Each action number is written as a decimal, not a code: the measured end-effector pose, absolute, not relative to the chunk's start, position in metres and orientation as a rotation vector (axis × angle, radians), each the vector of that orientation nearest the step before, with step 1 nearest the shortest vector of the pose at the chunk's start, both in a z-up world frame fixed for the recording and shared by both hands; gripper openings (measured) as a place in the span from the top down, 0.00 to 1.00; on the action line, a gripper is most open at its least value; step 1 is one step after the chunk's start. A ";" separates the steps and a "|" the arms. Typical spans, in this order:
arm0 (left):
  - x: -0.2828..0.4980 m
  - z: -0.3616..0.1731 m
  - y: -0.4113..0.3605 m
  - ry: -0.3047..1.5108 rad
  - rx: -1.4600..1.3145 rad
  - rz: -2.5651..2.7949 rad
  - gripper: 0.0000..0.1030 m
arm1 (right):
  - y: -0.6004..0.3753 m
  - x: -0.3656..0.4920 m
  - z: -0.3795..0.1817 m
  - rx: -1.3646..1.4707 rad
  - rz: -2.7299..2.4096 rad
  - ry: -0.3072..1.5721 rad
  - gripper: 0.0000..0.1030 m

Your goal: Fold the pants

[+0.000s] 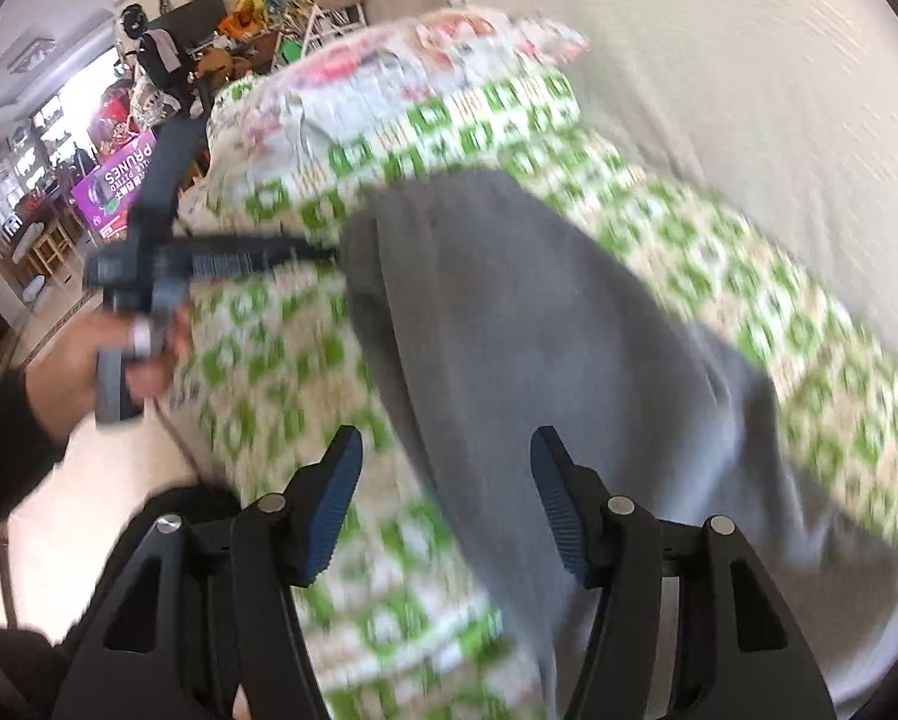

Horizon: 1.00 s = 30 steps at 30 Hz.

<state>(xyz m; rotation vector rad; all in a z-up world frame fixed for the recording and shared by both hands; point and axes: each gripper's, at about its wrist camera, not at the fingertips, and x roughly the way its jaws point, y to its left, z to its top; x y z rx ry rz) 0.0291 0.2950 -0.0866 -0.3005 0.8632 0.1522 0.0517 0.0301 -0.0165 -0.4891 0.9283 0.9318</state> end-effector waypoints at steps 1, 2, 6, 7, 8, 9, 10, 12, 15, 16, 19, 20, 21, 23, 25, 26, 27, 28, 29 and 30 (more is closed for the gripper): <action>0.031 -0.089 0.297 0.871 -0.308 0.141 0.47 | 0.044 0.059 -0.016 -0.478 0.939 0.922 0.42; 0.033 -0.091 0.299 0.878 -0.312 0.131 0.47 | 0.053 0.062 -0.017 -0.469 0.946 0.924 0.42; 0.039 -0.095 0.307 0.902 -0.326 0.087 0.47 | 0.099 0.084 -0.025 -0.463 0.961 0.938 0.42; 0.038 -0.094 0.307 0.906 -0.335 0.071 0.47 | 0.106 0.089 -0.025 -0.460 0.965 0.944 0.42; 0.034 -0.092 0.307 0.903 -0.357 0.045 0.47 | 0.116 0.098 -0.025 -0.453 0.964 0.945 0.42; 0.032 -0.089 0.307 0.896 -0.378 0.028 0.47 | 0.122 0.103 -0.025 -0.453 0.961 0.944 0.42; 0.026 -0.087 0.307 0.885 -0.424 0.012 0.42 | 0.129 0.111 -0.025 -0.454 0.956 0.943 0.42; 0.017 -0.086 0.306 0.870 -0.523 0.000 0.33 | 0.141 0.136 -0.022 -0.428 0.939 0.951 0.41; 0.015 -0.095 0.307 0.883 -0.632 0.066 0.33 | 0.151 0.177 -0.028 -0.365 0.895 1.011 0.36; 0.019 -0.099 0.306 0.894 -0.644 0.091 0.33 | 0.152 0.186 -0.031 -0.352 0.882 1.031 0.36; 0.031 -0.114 0.308 0.925 -0.673 0.153 0.33 | 0.161 0.215 -0.049 -0.330 0.822 1.109 0.36; 0.035 -0.119 0.310 0.934 -0.696 0.153 0.33 | 0.165 0.221 -0.057 -0.332 0.815 1.132 0.36; 0.039 -0.124 0.312 0.937 -0.719 0.155 0.32 | 0.167 0.224 -0.063 -0.341 0.811 1.147 0.36; 0.045 -0.128 0.315 0.922 -0.746 0.157 0.32 | 0.172 0.230 -0.078 -0.362 0.793 1.176 0.36; 0.048 -0.128 0.316 0.895 -0.768 0.151 0.32 | 0.175 0.233 -0.090 -0.362 0.793 1.203 0.36; 0.049 -0.129 0.316 0.884 -0.773 0.148 0.33 | 0.176 0.233 -0.098 -0.352 0.805 1.223 0.36; 0.049 -0.129 0.315 0.872 -0.781 0.144 0.36 | 0.176 0.231 -0.103 -0.341 0.821 1.231 0.45; 0.049 -0.128 0.314 0.856 -0.786 0.137 0.51 | 0.176 0.230 -0.105 -0.327 0.838 1.233 0.56; 0.048 -0.127 0.313 0.841 -0.791 0.119 0.64 | 0.174 0.226 -0.107 -0.308 0.847 1.241 0.77; 0.049 -0.127 0.310 0.830 -0.813 0.077 0.75 | 0.174 0.222 -0.107 -0.304 0.846 1.241 0.93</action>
